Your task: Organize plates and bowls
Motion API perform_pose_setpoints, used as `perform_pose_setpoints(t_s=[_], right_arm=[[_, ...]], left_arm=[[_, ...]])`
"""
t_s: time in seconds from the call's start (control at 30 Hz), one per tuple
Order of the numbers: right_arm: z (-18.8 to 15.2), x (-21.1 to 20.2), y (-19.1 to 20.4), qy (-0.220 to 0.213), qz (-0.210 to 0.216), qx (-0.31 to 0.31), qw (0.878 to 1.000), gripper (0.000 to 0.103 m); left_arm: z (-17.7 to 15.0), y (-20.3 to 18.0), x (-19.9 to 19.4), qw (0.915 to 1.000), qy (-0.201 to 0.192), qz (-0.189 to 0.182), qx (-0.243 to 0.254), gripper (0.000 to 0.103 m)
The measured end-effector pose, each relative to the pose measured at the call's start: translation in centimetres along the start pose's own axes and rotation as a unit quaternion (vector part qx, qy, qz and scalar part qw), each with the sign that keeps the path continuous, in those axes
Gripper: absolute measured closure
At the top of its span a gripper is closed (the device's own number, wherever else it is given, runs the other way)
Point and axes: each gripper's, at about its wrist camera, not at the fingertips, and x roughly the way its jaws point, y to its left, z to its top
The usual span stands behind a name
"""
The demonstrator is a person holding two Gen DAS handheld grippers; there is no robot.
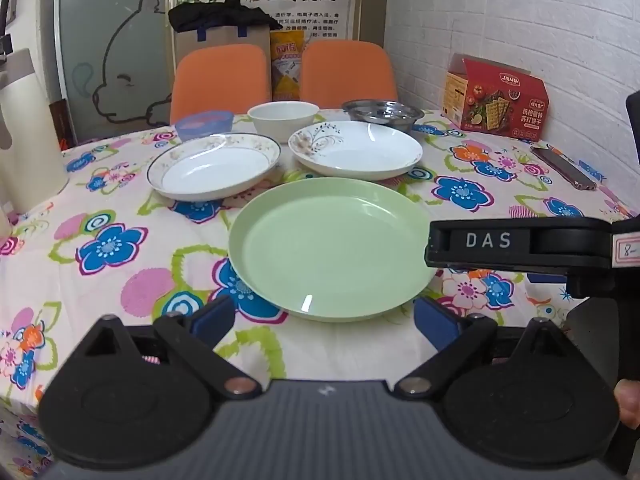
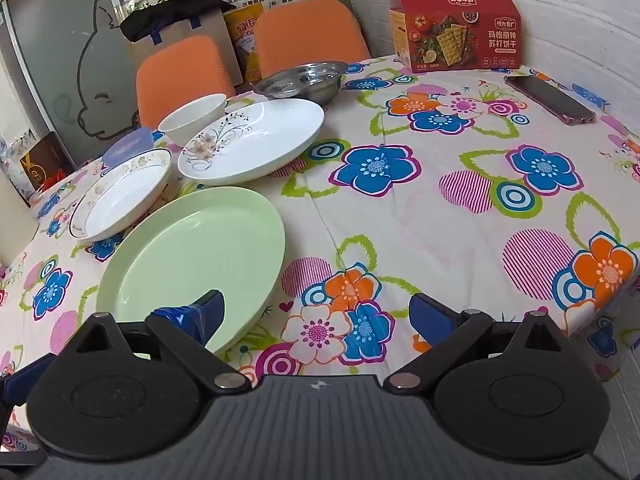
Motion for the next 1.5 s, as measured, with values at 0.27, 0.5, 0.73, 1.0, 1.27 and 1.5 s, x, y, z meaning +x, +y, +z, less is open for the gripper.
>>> perform_pose_setpoints(t_s=[0.27, 0.5, 0.73, 1.0, 1.27, 1.5], right_arm=[[0.08, -0.16, 0.15, 0.002, -0.003, -0.003, 1.0, 0.016], [0.06, -0.23, 0.16, 0.002, -0.002, -0.005, 1.0, 0.016], [0.05, -0.24, 0.17, 0.002, -0.002, -0.004, 1.0, 0.016], [0.03, -0.17, 0.16, 0.002, -0.002, -0.005, 1.0, 0.016], [-0.13, -0.15, 0.24, 0.003, -0.002, -0.006, 1.0, 0.016], [-0.1, -0.14, 0.25, 0.003, -0.002, -0.007, 1.0, 0.016]], left_arm=[[0.0, 0.0, 0.0, 1.0, 0.0, 0.001, 0.0, 0.008], [-0.01, 0.0, -0.02, 1.0, 0.0, 0.0, 0.0, 0.008], [0.06, 0.03, -0.11, 1.0, 0.0, 0.0, 0.0, 0.008], [0.0, 0.09, -0.07, 1.0, 0.001, 0.0, 0.0, 0.008], [-0.05, 0.04, 0.05, 1.0, 0.001, 0.0, -0.001, 0.008], [-0.09, 0.09, -0.03, 1.0, 0.001, 0.0, 0.0, 0.008]])
